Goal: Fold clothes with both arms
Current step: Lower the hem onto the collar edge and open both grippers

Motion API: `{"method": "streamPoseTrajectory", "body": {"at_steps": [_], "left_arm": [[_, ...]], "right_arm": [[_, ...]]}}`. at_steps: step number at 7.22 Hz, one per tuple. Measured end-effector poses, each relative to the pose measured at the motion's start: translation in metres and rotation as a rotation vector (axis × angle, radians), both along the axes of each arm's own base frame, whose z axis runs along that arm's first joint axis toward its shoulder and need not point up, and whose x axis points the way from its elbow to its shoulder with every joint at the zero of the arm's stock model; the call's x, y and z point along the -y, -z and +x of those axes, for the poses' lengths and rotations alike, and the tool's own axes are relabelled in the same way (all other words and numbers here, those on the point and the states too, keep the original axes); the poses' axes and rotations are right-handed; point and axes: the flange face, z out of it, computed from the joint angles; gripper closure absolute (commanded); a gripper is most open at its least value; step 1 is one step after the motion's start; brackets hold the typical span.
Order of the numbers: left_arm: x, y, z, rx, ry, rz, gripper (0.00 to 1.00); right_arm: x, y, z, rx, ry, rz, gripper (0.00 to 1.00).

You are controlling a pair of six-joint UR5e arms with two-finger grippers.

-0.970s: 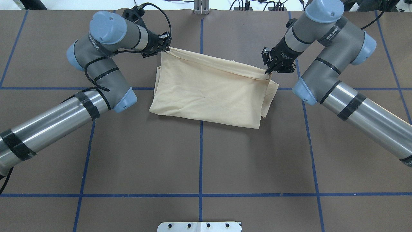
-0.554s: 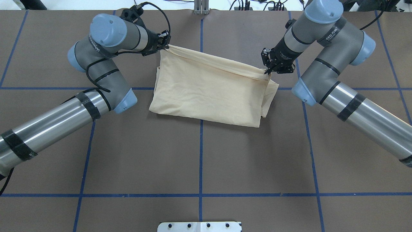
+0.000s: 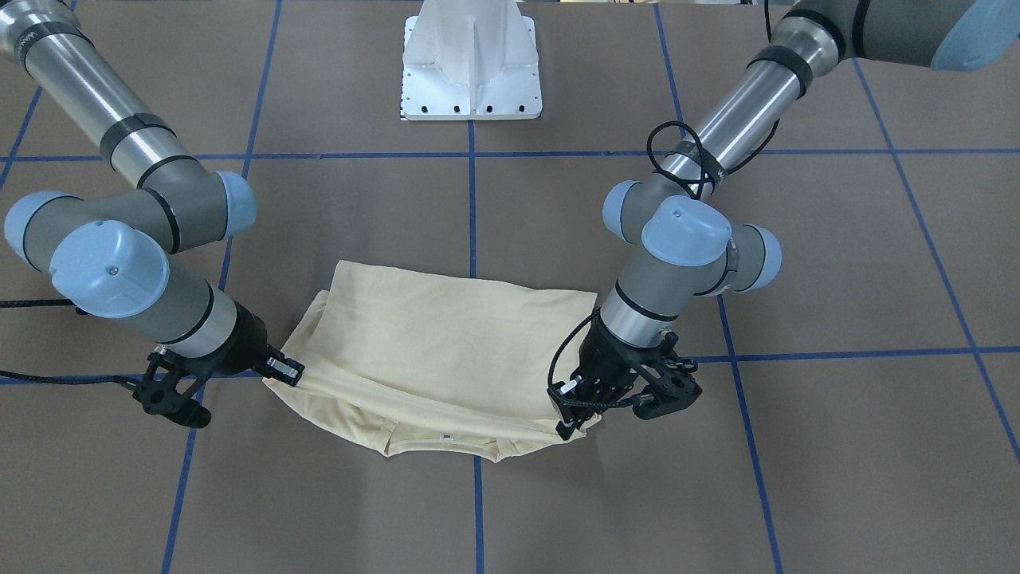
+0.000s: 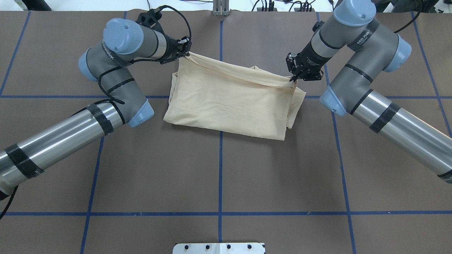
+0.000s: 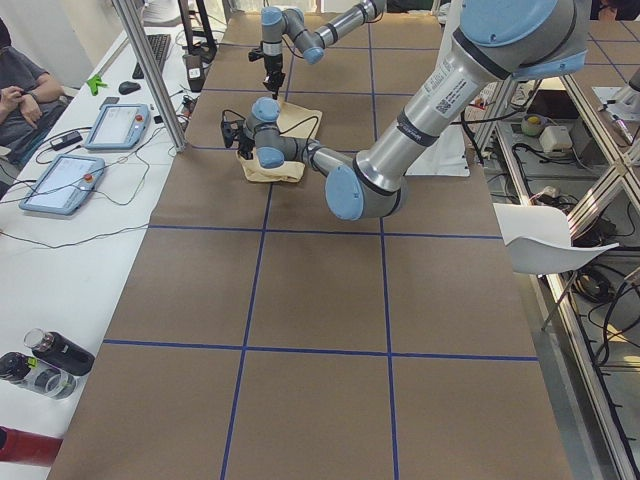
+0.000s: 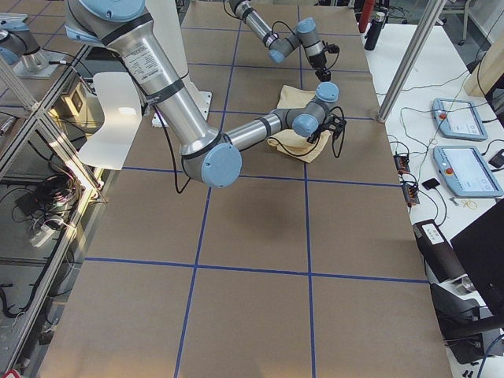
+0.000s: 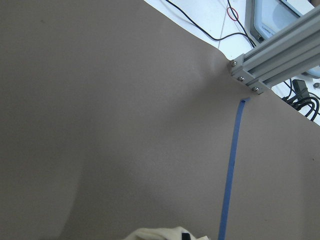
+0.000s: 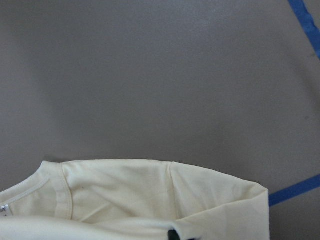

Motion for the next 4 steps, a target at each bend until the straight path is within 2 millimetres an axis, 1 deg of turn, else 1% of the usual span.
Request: {"method": "streamPoseTrajectory", "body": {"at_steps": [1, 2, 3, 4], "left_arm": [[-0.0007, -0.0003, 0.0003, -0.002, 0.0, -0.003, 0.66], [-0.0012, -0.0014, 0.0004, -0.003, -0.001, -0.004, 0.04], [-0.0015, -0.0021, 0.0002, -0.004, -0.001, -0.003, 0.0], [-0.002, -0.0015, -0.0004, -0.007, -0.001, -0.001, 0.0]], "right_arm": [[-0.0009, 0.0005, -0.0015, 0.001, 0.004, 0.002, 0.7], [-0.0014, 0.0006, -0.0023, 0.001, 0.006, 0.003, 0.11], [-0.0015, 0.0, -0.0025, -0.001, 0.004, 0.004, 0.01], [-0.0012, -0.0014, -0.0022, -0.006, 0.0, 0.004, 0.01]]}}
